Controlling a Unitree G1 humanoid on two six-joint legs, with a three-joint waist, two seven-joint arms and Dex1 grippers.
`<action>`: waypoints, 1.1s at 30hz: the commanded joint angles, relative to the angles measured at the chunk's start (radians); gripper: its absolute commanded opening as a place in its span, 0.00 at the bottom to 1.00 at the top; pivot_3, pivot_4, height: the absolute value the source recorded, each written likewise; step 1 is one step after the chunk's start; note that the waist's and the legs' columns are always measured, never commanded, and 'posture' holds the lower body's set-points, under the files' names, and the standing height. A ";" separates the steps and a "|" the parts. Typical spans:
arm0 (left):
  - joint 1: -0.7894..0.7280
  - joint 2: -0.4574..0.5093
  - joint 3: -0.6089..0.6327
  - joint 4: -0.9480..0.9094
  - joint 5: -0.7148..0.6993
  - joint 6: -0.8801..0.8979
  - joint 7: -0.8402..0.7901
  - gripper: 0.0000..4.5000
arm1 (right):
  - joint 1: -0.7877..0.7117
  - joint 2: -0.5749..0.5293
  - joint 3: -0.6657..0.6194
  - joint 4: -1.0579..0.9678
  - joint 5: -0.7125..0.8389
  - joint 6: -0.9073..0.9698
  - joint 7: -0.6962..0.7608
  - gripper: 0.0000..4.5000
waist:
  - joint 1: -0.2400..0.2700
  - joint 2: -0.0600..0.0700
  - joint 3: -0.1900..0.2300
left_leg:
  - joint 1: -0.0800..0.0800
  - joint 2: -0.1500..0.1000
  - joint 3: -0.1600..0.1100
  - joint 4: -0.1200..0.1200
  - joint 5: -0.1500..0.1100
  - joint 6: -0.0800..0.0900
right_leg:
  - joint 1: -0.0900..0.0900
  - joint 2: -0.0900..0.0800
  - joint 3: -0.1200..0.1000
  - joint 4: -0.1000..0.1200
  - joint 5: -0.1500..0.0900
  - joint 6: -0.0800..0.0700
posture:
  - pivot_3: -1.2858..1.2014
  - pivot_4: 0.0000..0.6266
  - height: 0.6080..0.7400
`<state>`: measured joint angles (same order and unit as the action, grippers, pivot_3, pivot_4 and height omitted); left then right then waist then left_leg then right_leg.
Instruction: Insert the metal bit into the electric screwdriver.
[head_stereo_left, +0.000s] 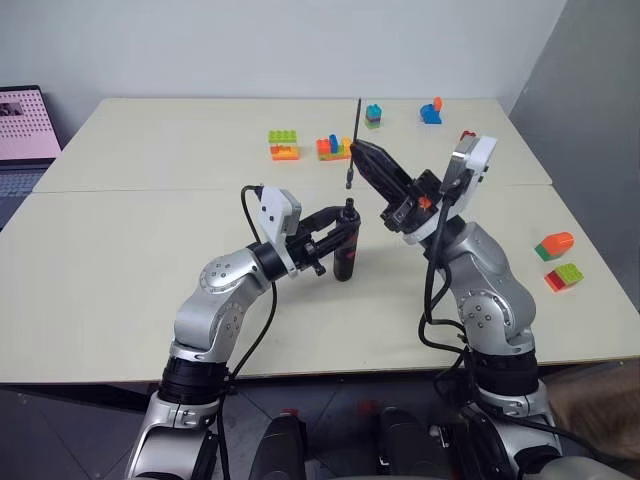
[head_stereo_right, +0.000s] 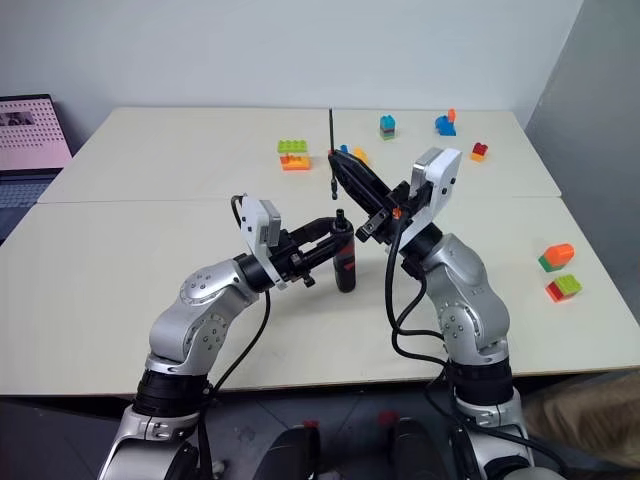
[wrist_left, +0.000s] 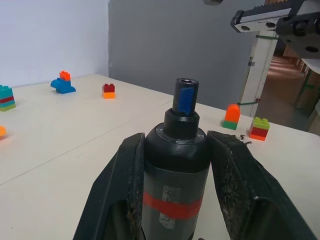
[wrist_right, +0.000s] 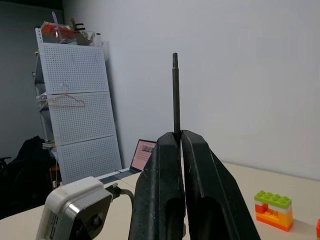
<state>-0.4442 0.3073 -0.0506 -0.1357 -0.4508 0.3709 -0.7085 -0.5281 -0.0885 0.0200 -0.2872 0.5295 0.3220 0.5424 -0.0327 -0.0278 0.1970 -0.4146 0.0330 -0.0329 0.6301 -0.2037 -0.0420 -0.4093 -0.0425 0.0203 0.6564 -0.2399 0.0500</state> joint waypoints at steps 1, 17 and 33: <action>0.009 0.015 0.003 -0.004 0.013 0.014 0.009 0.35 | -0.001 -0.001 -0.002 -0.012 -0.011 -0.039 -0.007 0.00 | 0.000 0.000 0.000 | 0.000 0.000 0.000 0.000 0.000 0.000 | 0.000 0.000 0.000 0.000 0.000 0.000 | 0.52 0.24 1.00; 0.002 0.017 0.000 0.003 0.016 0.013 0.003 0.35 | 0.023 -0.014 0.028 -0.007 -0.043 -0.063 -0.003 0.00 | 0.000 0.000 0.000 | 0.000 0.000 0.000 0.000 0.000 0.000 | 0.000 0.000 0.000 0.000 0.000 -0.001 | 0.52 0.24 1.00; 0.003 0.019 -0.006 0.001 0.016 0.014 -0.001 0.35 | 0.035 -0.027 0.037 0.017 -0.073 -0.087 -0.003 0.00 | 0.000 0.000 0.000 | 0.000 0.000 0.000 0.000 0.000 0.000 | 0.000 0.000 -0.001 -0.001 -0.001 -0.001 | 0.52 0.24 1.00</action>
<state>-0.4450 0.3103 -0.0526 -0.1369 -0.4509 0.3719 -0.7111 -0.4931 -0.1110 0.0622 -0.2575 0.4597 0.2584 0.5374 -0.0324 -0.0278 0.1970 -0.4148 0.0331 -0.0333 0.6297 -0.2037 -0.0420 -0.4093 -0.0425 0.0197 0.6556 -0.2407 0.0488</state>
